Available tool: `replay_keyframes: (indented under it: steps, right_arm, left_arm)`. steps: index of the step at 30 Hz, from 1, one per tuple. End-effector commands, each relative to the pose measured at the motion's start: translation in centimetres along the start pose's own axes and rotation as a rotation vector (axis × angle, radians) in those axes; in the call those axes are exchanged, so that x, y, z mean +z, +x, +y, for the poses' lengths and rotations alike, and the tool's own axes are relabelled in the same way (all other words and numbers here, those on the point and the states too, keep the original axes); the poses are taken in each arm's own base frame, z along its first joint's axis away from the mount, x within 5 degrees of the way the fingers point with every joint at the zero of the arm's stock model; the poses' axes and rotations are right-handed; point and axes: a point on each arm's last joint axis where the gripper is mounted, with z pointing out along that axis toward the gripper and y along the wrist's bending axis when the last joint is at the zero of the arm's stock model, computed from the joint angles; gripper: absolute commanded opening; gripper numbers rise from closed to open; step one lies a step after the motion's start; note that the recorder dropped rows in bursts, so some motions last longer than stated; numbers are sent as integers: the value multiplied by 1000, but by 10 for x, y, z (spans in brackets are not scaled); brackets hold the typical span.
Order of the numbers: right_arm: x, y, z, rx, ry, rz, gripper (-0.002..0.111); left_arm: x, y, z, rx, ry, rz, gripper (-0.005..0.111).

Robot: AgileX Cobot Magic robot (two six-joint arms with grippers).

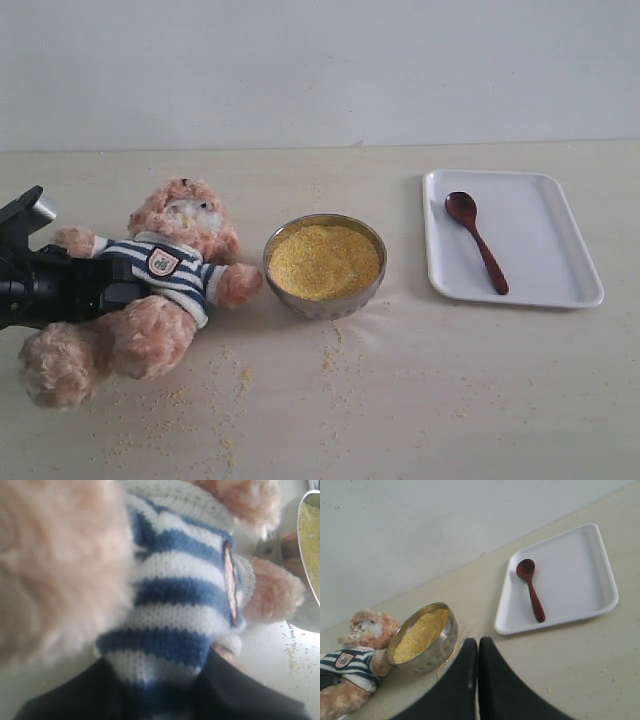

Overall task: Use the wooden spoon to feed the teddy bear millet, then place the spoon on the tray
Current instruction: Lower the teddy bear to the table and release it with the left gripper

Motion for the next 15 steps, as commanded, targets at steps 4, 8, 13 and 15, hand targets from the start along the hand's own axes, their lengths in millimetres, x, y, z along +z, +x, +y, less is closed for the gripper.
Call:
replay_keyframes:
  steps: [4, 8, 13, 15]
  right_arm:
    - [0, -1, 0, -5, 0, -9, 0]
    - [0, -1, 0, -5, 0, -9, 0]
    - [0, -1, 0, -3, 0, -9, 0]
    - [0, -1, 0, -3, 0, -9, 0]
  left_arm:
    - [2, 1, -1, 15, 6, 6, 40]
    - [2, 1, -1, 15, 4, 7, 93]
    - [2, 1, -1, 32, 6, 6, 110]
    - [2, 1, -1, 47, 6, 6, 111]
